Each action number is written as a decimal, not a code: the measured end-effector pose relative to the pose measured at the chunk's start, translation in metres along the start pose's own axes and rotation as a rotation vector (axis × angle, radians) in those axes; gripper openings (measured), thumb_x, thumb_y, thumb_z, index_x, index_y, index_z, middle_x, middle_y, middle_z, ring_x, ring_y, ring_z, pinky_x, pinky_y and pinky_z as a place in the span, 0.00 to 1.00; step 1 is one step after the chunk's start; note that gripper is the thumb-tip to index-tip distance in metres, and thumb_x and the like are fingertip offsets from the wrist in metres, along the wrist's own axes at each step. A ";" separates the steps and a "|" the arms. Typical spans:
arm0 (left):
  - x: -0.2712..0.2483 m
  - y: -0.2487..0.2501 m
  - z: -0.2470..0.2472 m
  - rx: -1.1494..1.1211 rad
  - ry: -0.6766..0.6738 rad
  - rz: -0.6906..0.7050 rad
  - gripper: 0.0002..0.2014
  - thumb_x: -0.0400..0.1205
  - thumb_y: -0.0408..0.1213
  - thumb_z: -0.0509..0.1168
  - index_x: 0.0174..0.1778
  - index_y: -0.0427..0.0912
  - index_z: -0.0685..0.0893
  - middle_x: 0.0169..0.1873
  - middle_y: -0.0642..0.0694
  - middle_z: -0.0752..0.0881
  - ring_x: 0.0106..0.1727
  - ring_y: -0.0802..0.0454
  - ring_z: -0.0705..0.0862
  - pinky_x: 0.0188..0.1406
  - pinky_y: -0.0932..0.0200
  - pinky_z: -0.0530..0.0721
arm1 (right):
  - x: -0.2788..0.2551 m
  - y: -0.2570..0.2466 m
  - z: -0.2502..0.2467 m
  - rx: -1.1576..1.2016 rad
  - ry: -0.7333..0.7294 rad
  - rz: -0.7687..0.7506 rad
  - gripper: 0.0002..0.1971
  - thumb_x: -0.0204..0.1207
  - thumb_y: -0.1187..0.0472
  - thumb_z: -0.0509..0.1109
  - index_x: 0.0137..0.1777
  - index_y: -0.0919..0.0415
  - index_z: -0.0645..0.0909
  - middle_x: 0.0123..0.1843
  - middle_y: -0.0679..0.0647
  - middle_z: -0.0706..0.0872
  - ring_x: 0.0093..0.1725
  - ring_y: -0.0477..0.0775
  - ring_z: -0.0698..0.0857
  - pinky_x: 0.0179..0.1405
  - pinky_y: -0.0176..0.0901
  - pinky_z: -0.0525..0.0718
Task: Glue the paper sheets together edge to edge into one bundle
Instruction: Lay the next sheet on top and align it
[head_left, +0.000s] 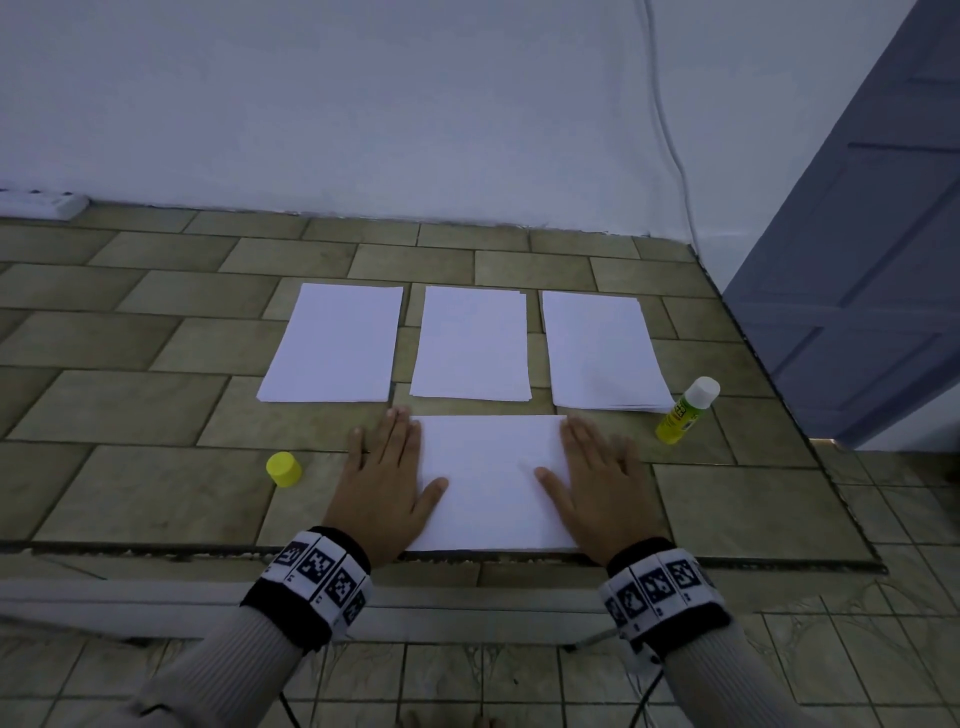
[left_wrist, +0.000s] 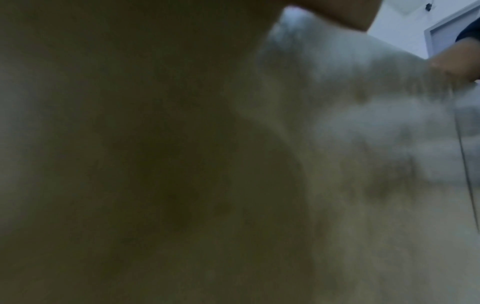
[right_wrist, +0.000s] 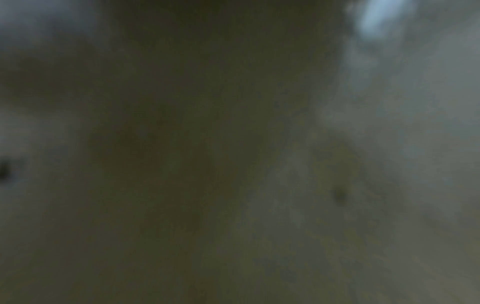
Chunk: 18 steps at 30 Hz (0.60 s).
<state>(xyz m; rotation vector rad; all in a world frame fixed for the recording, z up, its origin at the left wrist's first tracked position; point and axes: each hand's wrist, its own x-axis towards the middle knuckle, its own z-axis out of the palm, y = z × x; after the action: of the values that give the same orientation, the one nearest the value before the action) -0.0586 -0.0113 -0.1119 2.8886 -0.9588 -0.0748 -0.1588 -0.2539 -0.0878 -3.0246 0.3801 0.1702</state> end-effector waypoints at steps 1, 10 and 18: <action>0.001 0.000 -0.001 0.009 -0.001 0.004 0.43 0.85 0.63 0.33 0.79 0.29 0.68 0.80 0.33 0.66 0.82 0.39 0.63 0.77 0.31 0.62 | 0.000 -0.002 -0.002 0.002 -0.004 0.010 0.56 0.61 0.29 0.09 0.85 0.58 0.43 0.87 0.50 0.46 0.85 0.48 0.45 0.81 0.57 0.38; 0.003 -0.005 0.002 -0.013 -0.012 0.028 0.45 0.84 0.64 0.27 0.81 0.29 0.63 0.82 0.34 0.61 0.84 0.41 0.57 0.81 0.34 0.51 | 0.014 -0.093 0.002 0.141 0.007 -0.280 0.54 0.65 0.30 0.14 0.85 0.60 0.46 0.87 0.54 0.47 0.85 0.51 0.43 0.77 0.59 0.27; 0.003 -0.004 -0.001 -0.009 -0.009 0.017 0.45 0.84 0.64 0.28 0.81 0.29 0.64 0.82 0.35 0.63 0.83 0.41 0.62 0.79 0.34 0.56 | 0.018 -0.049 0.008 0.075 0.016 -0.213 0.47 0.70 0.30 0.18 0.85 0.52 0.44 0.87 0.51 0.46 0.85 0.50 0.45 0.82 0.62 0.38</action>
<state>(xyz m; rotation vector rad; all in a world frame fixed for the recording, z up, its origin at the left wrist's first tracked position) -0.0536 -0.0097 -0.1117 2.8741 -0.9820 -0.0903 -0.1304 -0.2100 -0.0943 -2.9665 0.0625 0.1139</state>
